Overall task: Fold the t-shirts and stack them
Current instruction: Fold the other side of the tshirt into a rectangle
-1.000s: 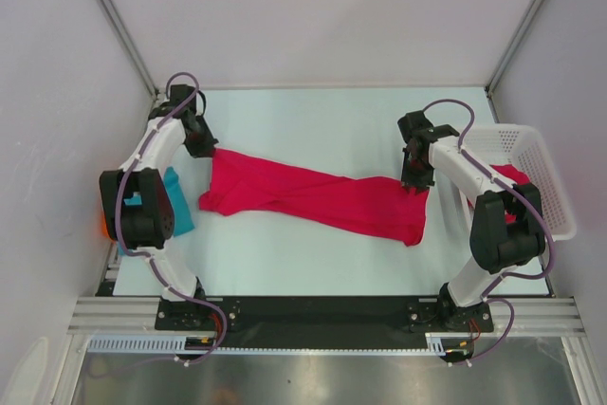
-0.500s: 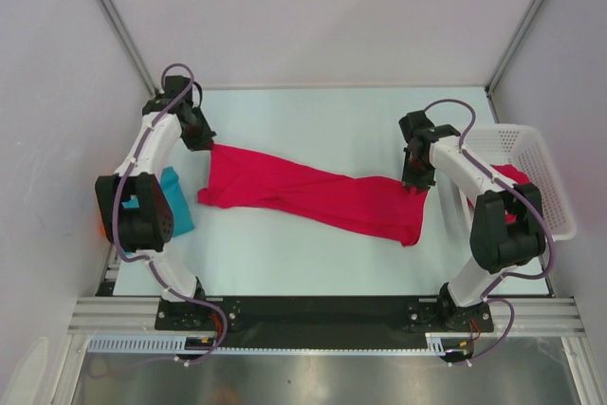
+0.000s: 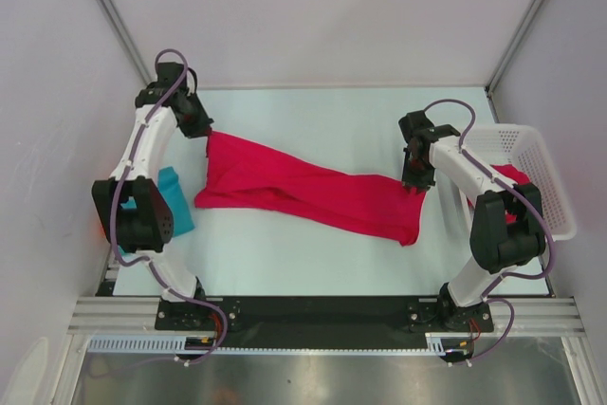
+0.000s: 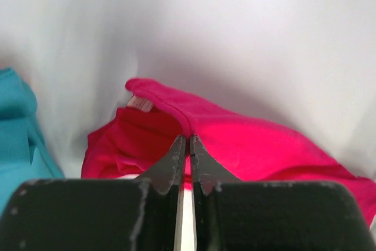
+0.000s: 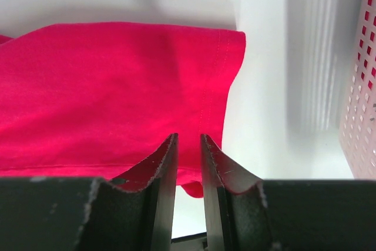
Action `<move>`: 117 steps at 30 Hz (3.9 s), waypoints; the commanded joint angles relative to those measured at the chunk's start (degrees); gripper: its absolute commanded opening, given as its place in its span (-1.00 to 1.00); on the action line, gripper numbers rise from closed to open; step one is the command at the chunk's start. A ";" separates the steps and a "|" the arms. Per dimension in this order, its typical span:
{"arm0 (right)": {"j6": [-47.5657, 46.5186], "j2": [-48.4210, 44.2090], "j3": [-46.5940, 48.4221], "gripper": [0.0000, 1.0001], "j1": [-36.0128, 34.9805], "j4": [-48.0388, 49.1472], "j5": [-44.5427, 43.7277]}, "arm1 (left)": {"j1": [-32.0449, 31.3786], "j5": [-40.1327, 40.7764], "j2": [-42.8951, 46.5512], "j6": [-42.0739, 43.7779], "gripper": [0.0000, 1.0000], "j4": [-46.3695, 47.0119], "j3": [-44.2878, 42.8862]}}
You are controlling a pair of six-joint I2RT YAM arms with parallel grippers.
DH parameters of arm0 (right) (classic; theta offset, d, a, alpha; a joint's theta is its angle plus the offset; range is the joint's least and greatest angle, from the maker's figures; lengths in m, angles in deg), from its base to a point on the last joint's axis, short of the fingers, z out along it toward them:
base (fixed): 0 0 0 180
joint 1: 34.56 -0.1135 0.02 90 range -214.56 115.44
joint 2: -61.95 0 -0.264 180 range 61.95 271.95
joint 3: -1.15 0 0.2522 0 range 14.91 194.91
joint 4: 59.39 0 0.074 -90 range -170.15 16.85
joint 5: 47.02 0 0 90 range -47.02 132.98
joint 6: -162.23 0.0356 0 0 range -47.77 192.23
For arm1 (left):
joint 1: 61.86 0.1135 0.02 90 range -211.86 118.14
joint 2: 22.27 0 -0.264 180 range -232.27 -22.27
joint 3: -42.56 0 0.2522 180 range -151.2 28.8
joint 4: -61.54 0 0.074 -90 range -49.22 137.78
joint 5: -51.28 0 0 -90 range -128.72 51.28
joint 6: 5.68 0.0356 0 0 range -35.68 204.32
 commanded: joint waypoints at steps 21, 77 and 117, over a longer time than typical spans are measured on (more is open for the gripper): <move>-0.53 -0.74 0.94 -0.46 0.26 -0.53 -0.34 | -0.48 -1.76 -9.93 2.62 0.29 0.12 -5.86; 0.17 -1.18 -0.29 -0.49 -0.79 -0.62 -0.69 | -11.56 3.34 -9.31 2.36 -0.70 10.49 13.22; 2.55 -2.15 -4.07 -0.49 -5.98 0.17 -0.78 | -16.66 7.91 24.08 -7.57 -0.36 17.08 45.66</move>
